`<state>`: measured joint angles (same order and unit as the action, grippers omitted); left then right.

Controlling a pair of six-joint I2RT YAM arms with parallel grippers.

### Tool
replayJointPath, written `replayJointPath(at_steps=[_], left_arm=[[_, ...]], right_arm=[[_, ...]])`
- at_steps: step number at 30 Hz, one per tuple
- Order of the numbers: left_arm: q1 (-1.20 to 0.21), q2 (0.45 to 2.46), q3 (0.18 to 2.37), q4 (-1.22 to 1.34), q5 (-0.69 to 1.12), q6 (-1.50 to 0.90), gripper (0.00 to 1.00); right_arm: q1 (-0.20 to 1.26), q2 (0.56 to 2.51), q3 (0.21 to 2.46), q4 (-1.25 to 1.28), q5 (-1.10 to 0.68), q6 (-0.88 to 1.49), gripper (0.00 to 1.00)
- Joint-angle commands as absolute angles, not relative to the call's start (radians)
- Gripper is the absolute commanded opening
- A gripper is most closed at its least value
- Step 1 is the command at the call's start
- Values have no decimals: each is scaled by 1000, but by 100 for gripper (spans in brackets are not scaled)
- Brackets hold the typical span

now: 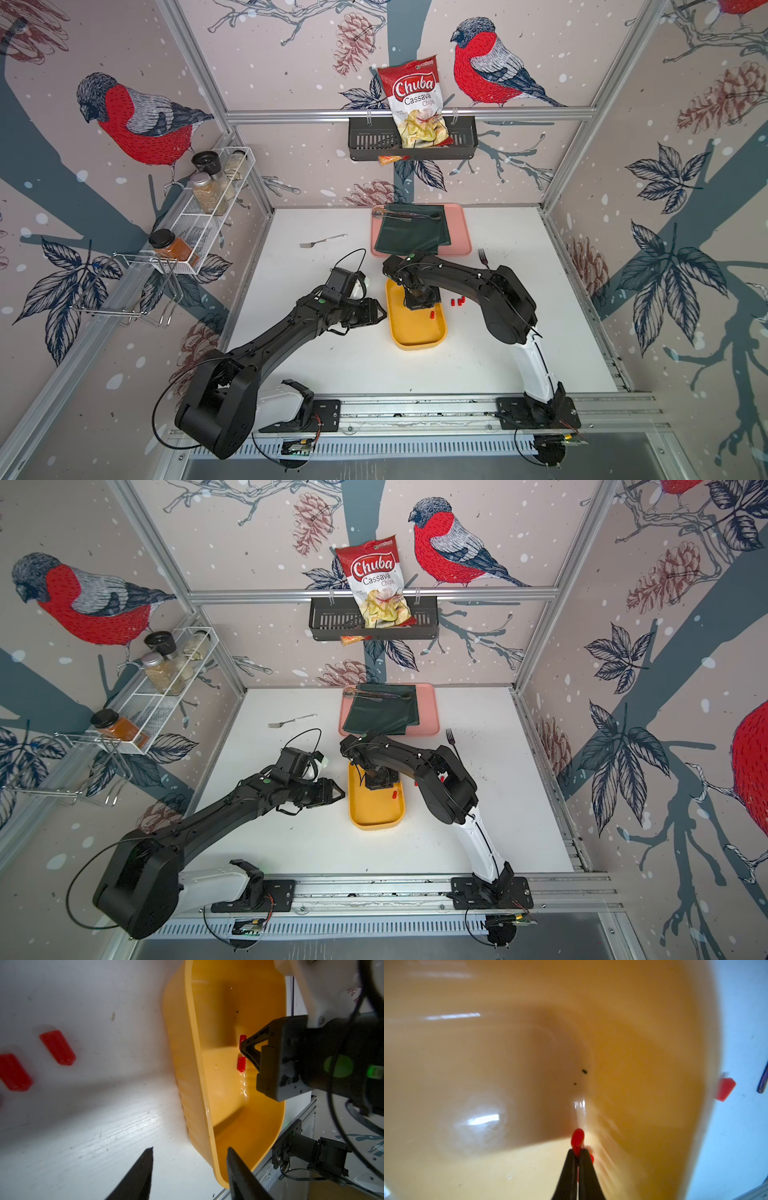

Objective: Take the screw protection sleeves out of the storage box
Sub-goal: Pick up the screw protection sleeve from the storage box, then place the screw protection sleeve at the center of the board.

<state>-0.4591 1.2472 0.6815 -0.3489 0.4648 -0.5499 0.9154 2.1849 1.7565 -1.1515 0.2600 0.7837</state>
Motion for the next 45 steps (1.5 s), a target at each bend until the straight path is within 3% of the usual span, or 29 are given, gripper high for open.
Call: replayJointPath(at_steps=[1, 9, 20, 29, 45], left_arm=[[-456, 1247, 696, -328, 475, -546, 57], [-456, 1242, 746, -346, 479, -577, 59], [-525, 1296, 793, -400, 323, -619, 61], [-589, 1345, 841, -410, 271, -632, 62], [-598, 1368, 819, -382, 277, -644, 61]], right_arm=[[917, 2148, 1782, -1138, 262, 788, 1], [871, 2012, 1754, -1087, 208, 802, 0], [595, 1807, 1437, -907, 143, 705, 1], [490, 1886, 1394, -808, 98, 612, 1], [494, 1987, 1396, -764, 60, 577, 7]])
